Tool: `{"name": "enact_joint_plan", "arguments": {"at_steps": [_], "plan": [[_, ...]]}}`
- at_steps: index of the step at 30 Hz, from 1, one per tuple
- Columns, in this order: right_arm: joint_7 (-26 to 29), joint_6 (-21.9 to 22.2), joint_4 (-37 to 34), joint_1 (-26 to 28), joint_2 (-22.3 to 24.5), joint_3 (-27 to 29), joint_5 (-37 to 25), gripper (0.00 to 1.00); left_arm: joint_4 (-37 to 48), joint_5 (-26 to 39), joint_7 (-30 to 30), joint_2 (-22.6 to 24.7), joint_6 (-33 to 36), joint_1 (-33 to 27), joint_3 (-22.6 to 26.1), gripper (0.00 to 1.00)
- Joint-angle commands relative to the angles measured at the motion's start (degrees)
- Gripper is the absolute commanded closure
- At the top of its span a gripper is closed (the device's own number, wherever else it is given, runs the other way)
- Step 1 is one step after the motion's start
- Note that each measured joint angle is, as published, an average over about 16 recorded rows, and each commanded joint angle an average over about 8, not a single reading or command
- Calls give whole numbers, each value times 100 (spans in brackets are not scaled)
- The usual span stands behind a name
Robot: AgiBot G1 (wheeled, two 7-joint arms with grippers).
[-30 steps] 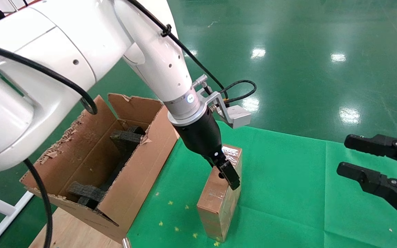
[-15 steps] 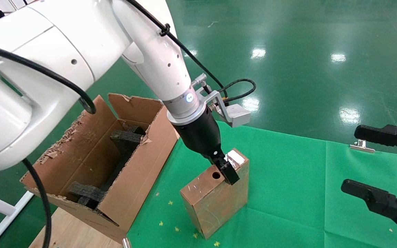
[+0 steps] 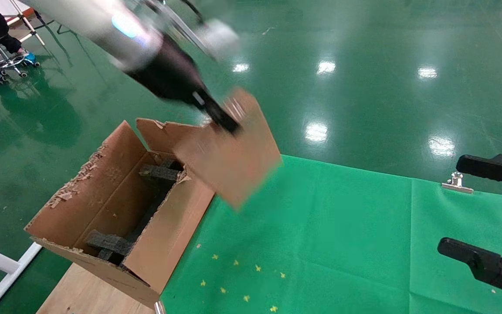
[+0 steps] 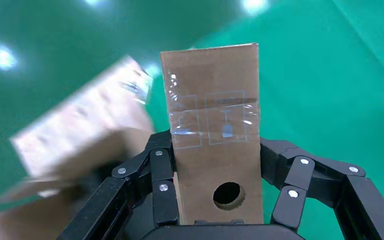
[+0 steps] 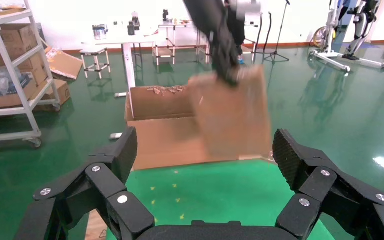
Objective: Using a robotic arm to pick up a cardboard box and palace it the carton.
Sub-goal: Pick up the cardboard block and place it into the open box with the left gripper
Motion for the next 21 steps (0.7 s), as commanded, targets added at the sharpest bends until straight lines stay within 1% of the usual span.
{"name": "enact_joint_plan", "arguments": {"at_steps": [1,5,9,15,21], "plan": [[0,0,0,0,0,0,0,0,-92,20,134,-337,-130,-258,-106,100],[0,0,0,0,0,0,0,0,-48,245,392,-745,-228,-620,-136,100],[0,0,0,0,0,0,0,0,152,570,612,-1022,-219,-729,-3,100],[0,0,0,0,0,0,0,0,726,819,1105,-1360,-266,-406,202,100],[0,0,0,0,0,0,0,0,1571,794,1686,-1543,-574,46,245,100]]}}
